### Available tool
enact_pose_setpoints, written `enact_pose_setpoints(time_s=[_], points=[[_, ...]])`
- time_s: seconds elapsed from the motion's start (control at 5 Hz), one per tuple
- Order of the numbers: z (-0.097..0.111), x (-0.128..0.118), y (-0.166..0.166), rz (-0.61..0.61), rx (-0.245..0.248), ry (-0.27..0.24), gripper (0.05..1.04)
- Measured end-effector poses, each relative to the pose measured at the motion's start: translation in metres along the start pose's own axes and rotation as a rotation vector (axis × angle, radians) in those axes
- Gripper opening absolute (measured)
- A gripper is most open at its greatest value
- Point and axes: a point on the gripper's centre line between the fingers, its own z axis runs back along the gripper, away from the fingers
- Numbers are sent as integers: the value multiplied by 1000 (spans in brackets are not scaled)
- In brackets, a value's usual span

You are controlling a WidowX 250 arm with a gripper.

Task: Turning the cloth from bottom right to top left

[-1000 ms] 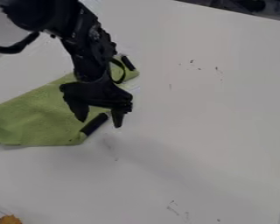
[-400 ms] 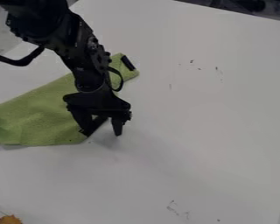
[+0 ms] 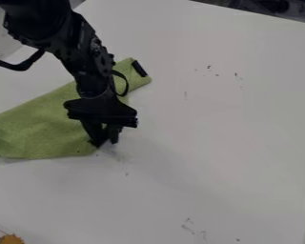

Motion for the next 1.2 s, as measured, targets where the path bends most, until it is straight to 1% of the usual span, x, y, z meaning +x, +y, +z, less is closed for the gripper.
enact_pose_setpoints(time_s=[0.2,0.4,0.6,0.8,1.0,1.2], points=[[0,1,0,-11,5,-6,188],[-1,3,1,-10,5,-18,81],[1,0,1,-3,12,4,59],[21,7,-3,-70,47,35,58],[46,33,13,-105,97,0,58],[52,64,46,-138,107,-22,58]])
